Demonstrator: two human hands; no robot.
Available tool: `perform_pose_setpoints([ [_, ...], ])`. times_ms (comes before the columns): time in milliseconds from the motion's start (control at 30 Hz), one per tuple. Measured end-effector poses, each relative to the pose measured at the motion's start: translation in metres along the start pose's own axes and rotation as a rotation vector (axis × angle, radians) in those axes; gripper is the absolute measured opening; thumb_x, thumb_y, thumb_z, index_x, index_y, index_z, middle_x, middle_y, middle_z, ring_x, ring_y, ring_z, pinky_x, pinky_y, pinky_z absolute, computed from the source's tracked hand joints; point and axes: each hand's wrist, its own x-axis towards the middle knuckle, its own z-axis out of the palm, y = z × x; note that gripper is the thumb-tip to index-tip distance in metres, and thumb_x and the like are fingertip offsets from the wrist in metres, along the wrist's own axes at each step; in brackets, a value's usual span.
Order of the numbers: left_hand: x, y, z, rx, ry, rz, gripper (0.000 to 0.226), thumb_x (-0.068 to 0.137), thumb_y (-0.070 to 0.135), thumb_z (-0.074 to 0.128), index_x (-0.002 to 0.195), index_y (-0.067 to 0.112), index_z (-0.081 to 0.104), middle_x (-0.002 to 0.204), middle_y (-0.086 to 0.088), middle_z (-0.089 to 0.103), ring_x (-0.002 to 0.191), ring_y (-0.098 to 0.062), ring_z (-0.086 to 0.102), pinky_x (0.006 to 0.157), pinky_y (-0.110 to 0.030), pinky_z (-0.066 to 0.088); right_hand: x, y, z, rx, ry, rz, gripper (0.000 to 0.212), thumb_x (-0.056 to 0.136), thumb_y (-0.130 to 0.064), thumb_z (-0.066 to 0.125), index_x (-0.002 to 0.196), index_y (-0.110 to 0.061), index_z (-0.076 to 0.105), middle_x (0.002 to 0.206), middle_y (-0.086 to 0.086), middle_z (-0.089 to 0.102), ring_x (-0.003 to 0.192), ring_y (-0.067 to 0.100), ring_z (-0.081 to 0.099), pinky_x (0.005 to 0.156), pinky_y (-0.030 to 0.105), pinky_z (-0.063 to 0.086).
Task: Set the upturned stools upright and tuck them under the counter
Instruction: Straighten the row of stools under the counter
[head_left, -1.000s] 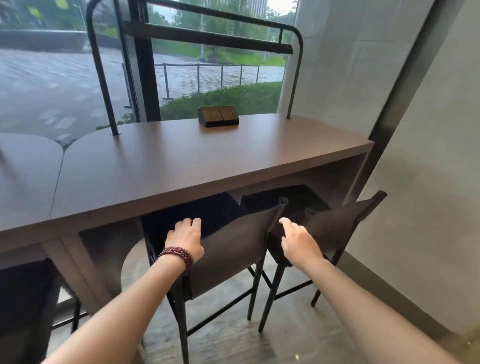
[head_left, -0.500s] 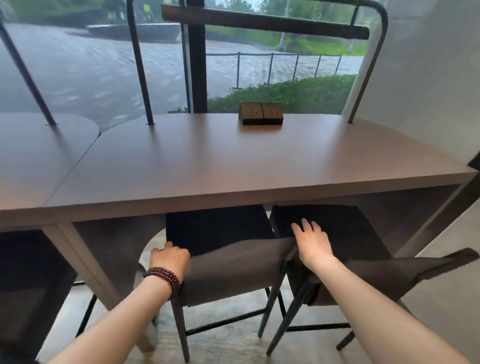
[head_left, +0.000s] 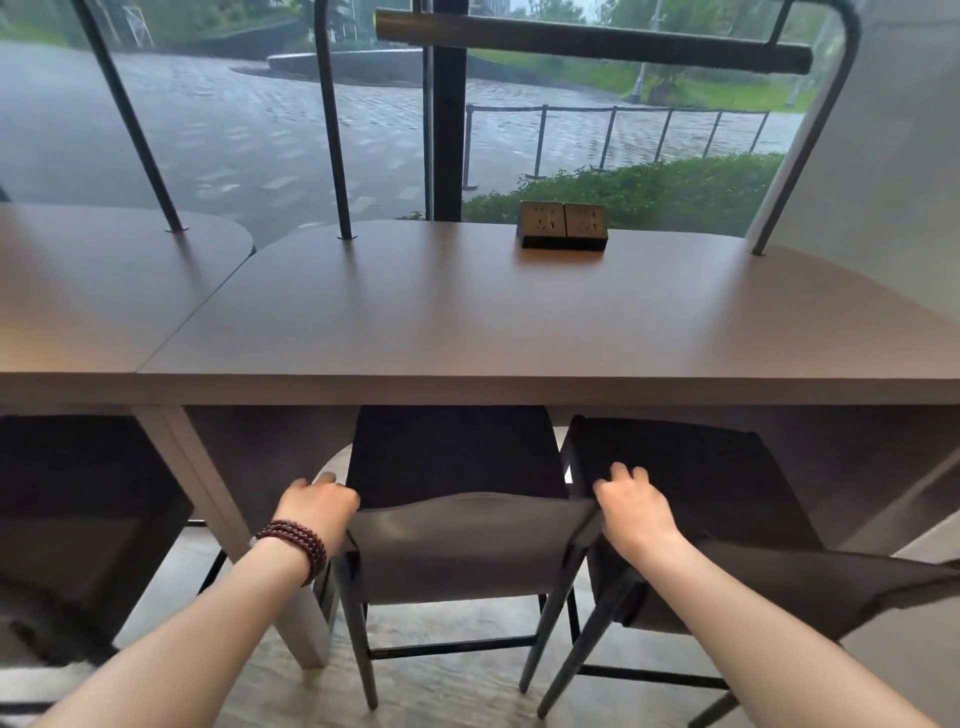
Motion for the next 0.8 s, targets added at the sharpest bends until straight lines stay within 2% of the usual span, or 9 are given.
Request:
perform_pose_setpoints([
  [67,-0.007,-0.006,0.005,0.001,0.003,-0.002,0.038,0.084,0.004,0.046,0.112,0.024,0.062,0.115,0.003,0.061,0.124,-0.015,0.043,0.097,-0.030,0.036,-0.009,-0.005,-0.004,0.005,-0.008,-0.013,0.031,0.089,-0.005,0.051,0.119,-0.010,0.059,0.124,0.010,0.049,0.114,0.030,0.048,0.082,0.032,0.050],
  [133,-0.012,-0.014,0.012,-0.013,0.013,-0.009,0.041,0.083,0.006,0.048,0.116,0.026,0.062,0.115,0.004,0.062,0.124,-0.014,0.044,0.098,-0.030,0.037,-0.021,-0.014,-0.010,0.011,0.034,-0.028,0.025,0.079,-0.013,0.066,0.104,-0.009,0.066,0.111,0.011,0.056,0.102,0.033,0.055,0.076,0.036,0.051],
  [200,-0.020,-0.020,0.016,-0.014,0.022,-0.014,0.046,0.082,0.006,0.047,0.121,0.027,0.060,0.117,0.004,0.062,0.124,-0.013,0.044,0.099,-0.030,0.037,-0.029,-0.021,-0.009,0.020,0.035,-0.056,0.033,0.039,-0.016,0.089,0.064,-0.009,0.069,0.076,0.012,0.061,0.065,0.034,0.061,0.050,0.036,0.052],
  [267,-0.025,-0.025,0.020,0.007,0.027,-0.010,0.044,0.082,0.005,0.046,0.119,0.025,0.059,0.118,0.003,0.061,0.124,-0.014,0.045,0.097,-0.029,0.037,-0.032,-0.021,0.001,0.097,0.074,-0.065,0.042,0.011,-0.011,0.088,0.042,-0.011,0.059,0.054,0.009,0.054,0.042,0.030,0.053,0.034,0.031,0.043],
  [567,-0.033,-0.025,0.017,-0.051,-0.005,-0.072,0.043,0.083,0.006,0.045,0.116,0.029,0.060,0.116,0.001,0.060,0.117,-0.016,0.051,0.097,-0.030,0.038,-0.040,-0.029,0.008,0.115,0.130,-0.071,0.042,0.010,-0.001,0.084,0.041,-0.012,0.058,0.050,0.007,0.053,0.039,0.027,0.051,0.034,0.029,0.042],
  [633,-0.031,-0.020,0.005,-0.055,-0.086,-0.073,0.037,0.082,0.005,0.045,0.108,0.026,0.061,0.113,0.001,0.062,0.115,-0.020,0.053,0.100,-0.037,0.035,-0.043,-0.030,-0.002,0.045,0.116,-0.072,0.043,0.018,-0.005,0.087,0.054,-0.011,0.063,0.059,0.007,0.058,0.047,0.029,0.057,0.040,0.033,0.047],
  [700,-0.025,-0.012,-0.012,-0.107,-0.183,-0.023,0.031,0.081,0.006,0.045,0.103,0.021,0.061,0.109,-0.001,0.063,0.112,-0.023,0.055,0.098,-0.040,0.034,-0.046,-0.025,-0.011,0.080,0.040,-0.059,0.039,0.061,-0.011,0.078,0.099,-0.011,0.066,0.096,0.010,0.062,0.085,0.032,0.062,0.069,0.039,0.052],
  [733,-0.022,-0.007,-0.022,-0.160,-0.211,0.011,0.032,0.082,0.006,0.044,0.105,0.020,0.061,0.111,-0.002,0.063,0.112,-0.024,0.056,0.096,-0.039,0.035,-0.044,-0.021,-0.011,0.090,0.023,-0.066,0.044,0.077,-0.009,0.065,0.120,-0.013,0.057,0.114,0.010,0.057,0.104,0.031,0.056,0.084,0.039,0.048],
  [800,-0.016,0.010,-0.042,-0.299,-0.206,0.089,0.038,0.079,0.004,0.043,0.108,0.022,0.061,0.117,-0.001,0.061,0.113,-0.023,0.055,0.101,-0.040,0.038,-0.043,-0.008,-0.016,0.151,-0.033,-0.058,0.057,0.085,-0.007,0.056,0.139,-0.016,0.040,0.131,0.009,0.049,0.119,0.030,0.047,0.098,0.038,0.042],
])
